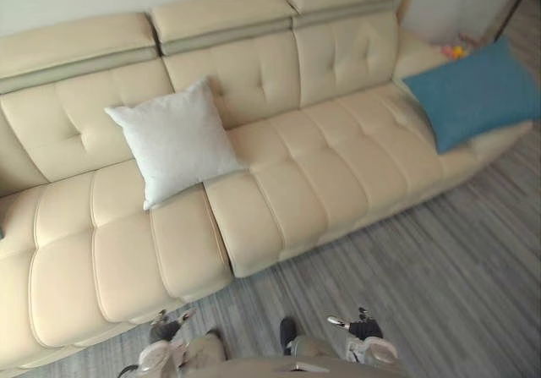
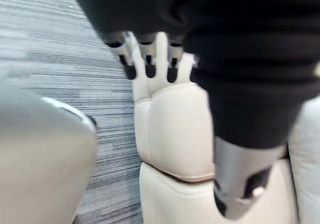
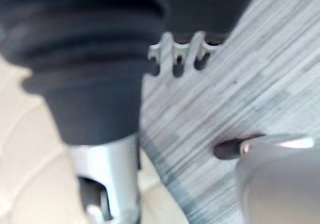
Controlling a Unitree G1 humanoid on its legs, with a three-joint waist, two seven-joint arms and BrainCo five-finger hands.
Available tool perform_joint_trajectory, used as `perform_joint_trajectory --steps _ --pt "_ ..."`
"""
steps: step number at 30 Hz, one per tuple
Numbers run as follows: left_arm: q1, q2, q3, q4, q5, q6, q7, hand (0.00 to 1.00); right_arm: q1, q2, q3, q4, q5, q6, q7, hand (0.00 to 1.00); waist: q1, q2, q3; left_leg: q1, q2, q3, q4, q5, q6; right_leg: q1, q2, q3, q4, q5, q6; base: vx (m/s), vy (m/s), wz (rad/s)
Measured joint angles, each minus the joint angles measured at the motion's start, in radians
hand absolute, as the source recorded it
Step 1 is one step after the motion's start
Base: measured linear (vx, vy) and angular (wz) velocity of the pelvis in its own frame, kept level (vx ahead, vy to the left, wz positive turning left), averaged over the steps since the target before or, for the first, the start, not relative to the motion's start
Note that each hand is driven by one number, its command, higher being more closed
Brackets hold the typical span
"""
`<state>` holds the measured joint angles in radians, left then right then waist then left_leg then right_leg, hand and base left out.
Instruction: Pick up cushions and gather them together orderly.
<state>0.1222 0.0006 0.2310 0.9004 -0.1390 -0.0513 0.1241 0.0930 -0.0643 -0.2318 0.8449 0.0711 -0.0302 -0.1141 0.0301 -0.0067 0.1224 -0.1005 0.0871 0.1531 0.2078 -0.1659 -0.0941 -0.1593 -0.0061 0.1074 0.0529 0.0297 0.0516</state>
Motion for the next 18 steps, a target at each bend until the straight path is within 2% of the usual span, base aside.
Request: perform_joint_trajectory --steps 3,5,6,7,8,9,10,11,12,14,16,17,18 --pt "-0.049 0.002 -0.02 0.024 0.019 0.006 -0.001 0.0 0.017 0.013 -0.026 0.002 0.004 0.007 -0.001 0.0 -0.01 0.013 0.016 0.018 -0.002 0.05 0.001 0.006 0.014 -0.005 0.016 0.065 -0.049 0.078 0.006 0.04 0.018 -0.75" --pt "-0.053 0.002 -0.016 0.024 0.024 0.007 0.0 0.0 0.016 0.025 -0.024 0.001 0.005 0.007 -0.001 0.0 -0.016 0.013 0.021 0.02 0.012 0.099 0.02 -0.001 0.024 -0.025 0.041 0.107 -0.045 0.102 0.0 0.04 0.003 -0.97" --pt "-0.06 0.008 -0.015 0.013 0.024 0.007 -0.001 0.0 0.001 0.034 -0.021 0.002 0.005 0.007 -0.001 0.0 -0.014 0.005 0.031 0.024 0.024 0.144 0.029 -0.01 0.028 -0.046 0.056 0.102 -0.055 0.127 0.006 -0.01 -0.052 -1.47" --pt "-0.069 0.021 -0.009 0.002 0.024 0.007 -0.001 0.0 -0.032 0.049 -0.015 0.004 0.005 0.005 -0.002 0.0 -0.009 -0.007 0.043 0.028 0.058 0.236 0.03 -0.014 0.034 -0.066 0.028 -0.07 -0.065 0.078 -0.048 -0.03 -0.074 -1.46" --pt "-0.072 0.02 -0.008 0.0 0.024 0.008 -0.001 0.0 -0.042 0.049 -0.016 0.009 0.005 0.007 -0.001 0.0 -0.004 -0.002 0.047 0.034 0.07 0.255 0.025 -0.014 0.034 -0.087 0.009 -0.186 -0.027 0.039 -0.076 -0.02 -0.072 -1.5" --pt "-0.067 0.019 -0.011 -0.009 0.025 0.008 -0.001 0.0 -0.054 0.052 -0.017 0.021 0.003 0.007 0.0 0.0 -0.001 0.01 0.055 0.056 0.089 0.302 0.012 -0.011 0.028 -0.118 -0.042 -0.389 0.058 -0.016 -0.109 0.1 -0.043 -1.34" --pt "-0.055 0.03 -0.01 -0.008 0.026 0.01 -0.001 0.0 -0.062 0.049 -0.017 0.044 0.003 0.006 -0.001 0.0 -0.003 -0.001 0.058 0.099 0.095 0.354 0.013 -0.026 0.007 -0.11 -0.112 -0.605 0.129 -0.04 -0.13 0.11 -0.024 -1.28" --pt "-0.049 0.031 -0.008 -0.007 0.027 0.011 -0.001 0.0 -0.062 0.049 -0.017 0.049 0.003 0.006 -0.001 0.0 -0.002 -0.002 0.059 0.117 0.094 0.368 0.013 -0.033 -0.004 -0.1 -0.126 -0.649 0.14 -0.019 -0.134 0.19 -0.069 -1.08" --pt "-0.049 0.034 -0.005 0.003 0.027 0.012 -0.001 0.0 -0.065 0.044 -0.016 0.057 0.004 0.005 -0.002 0.0 -0.007 0.001 0.06 0.141 0.104 0.369 0.009 -0.036 -0.01 -0.084 -0.113 -0.66 0.15 -0.013 -0.117 0.17 -0.127 -0.65" --pt "-0.059 0.03 -0.015 0.015 0.028 0.011 -0.005 0.0 -0.074 0.016 -0.017 0.077 0.006 0.005 -0.003 0.0 -0.018 0.019 0.059 0.177 0.111 0.369 -0.028 -0.034 -0.011 -0.091 -0.071 -0.603 0.149 -0.027 -0.113 0.18 -0.138 -0.92" --pt "-0.06 0.022 -0.017 0.035 0.036 0.011 -0.006 0.0 -0.076 0.009 -0.024 0.078 0.018 0.006 -0.005 0.0 -0.017 0.029 0.064 0.179 0.13 0.371 0.035 -0.034 -0.011 -0.113 -0.055 -0.551 0.173 -0.072 -0.115 0.13 -0.078 -0.97" --pt "-0.059 0.02 -0.017 0.048 0.037 0.013 -0.007 0.0 -0.069 0.016 -0.028 0.077 0.039 0.005 -0.006 0.0 -0.024 0.03 0.065 0.152 0.162 0.364 0.153 -0.037 -0.016 -0.108 -0.044 -0.534 0.194 -0.095 -0.116 0.17 -0.085 -0.73" --pt "-0.054 0.012 -0.016 0.052 0.038 0.016 -0.007 0.0 -0.066 0.016 -0.025 0.072 0.052 0.004 -0.008 0.0 -0.025 0.042 0.078 0.109 0.232 0.333 0.377 -0.024 0.005 -0.065 -0.02 -0.502 0.197 -0.114 -0.123 0.2 -0.097 -0.71"
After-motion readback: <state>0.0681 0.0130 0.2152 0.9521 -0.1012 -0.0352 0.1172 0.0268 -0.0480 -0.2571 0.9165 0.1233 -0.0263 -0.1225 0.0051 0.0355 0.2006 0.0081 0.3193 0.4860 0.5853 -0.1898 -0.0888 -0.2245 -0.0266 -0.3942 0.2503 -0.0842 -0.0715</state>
